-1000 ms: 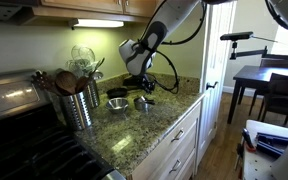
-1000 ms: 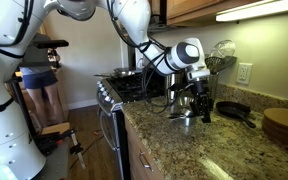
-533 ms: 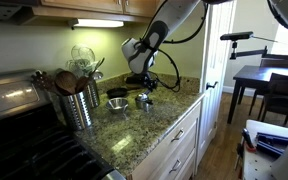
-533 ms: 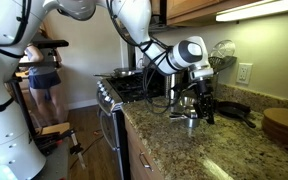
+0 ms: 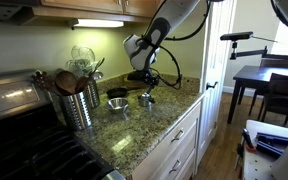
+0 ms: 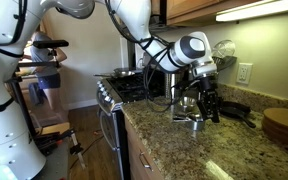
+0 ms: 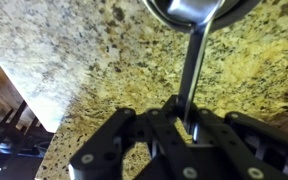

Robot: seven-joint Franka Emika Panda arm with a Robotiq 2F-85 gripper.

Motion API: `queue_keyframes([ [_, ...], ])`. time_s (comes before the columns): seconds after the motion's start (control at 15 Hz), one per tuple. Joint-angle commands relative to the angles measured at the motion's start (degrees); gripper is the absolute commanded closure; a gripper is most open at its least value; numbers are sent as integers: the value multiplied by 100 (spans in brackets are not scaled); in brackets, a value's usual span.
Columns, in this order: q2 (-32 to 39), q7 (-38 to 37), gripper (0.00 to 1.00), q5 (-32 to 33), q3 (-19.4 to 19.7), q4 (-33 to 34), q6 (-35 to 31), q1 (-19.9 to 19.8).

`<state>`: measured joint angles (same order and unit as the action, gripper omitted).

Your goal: Unstack the measuring cups

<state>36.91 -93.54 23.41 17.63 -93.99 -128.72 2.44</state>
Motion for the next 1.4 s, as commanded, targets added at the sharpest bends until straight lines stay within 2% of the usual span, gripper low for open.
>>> queue_keyframes([
  [0.0, -453, -232, 94, 157, 135, -325, 231, 142],
  [0.4, -660, -262, 94, 287, 91, -343, 504, 124],
  [0.47, -664, -266, 83, 285, 69, -333, 537, 117],
  [0.53, -643, -258, 83, 276, 41, -321, 552, 112],
  [0.8, -597, -236, 98, 261, -32, -312, 603, 134],
  [0.87, -606, -238, 94, 278, -28, -301, 630, 150],
  [1.33, -609, -222, 94, 366, -50, -276, 780, 202],
])
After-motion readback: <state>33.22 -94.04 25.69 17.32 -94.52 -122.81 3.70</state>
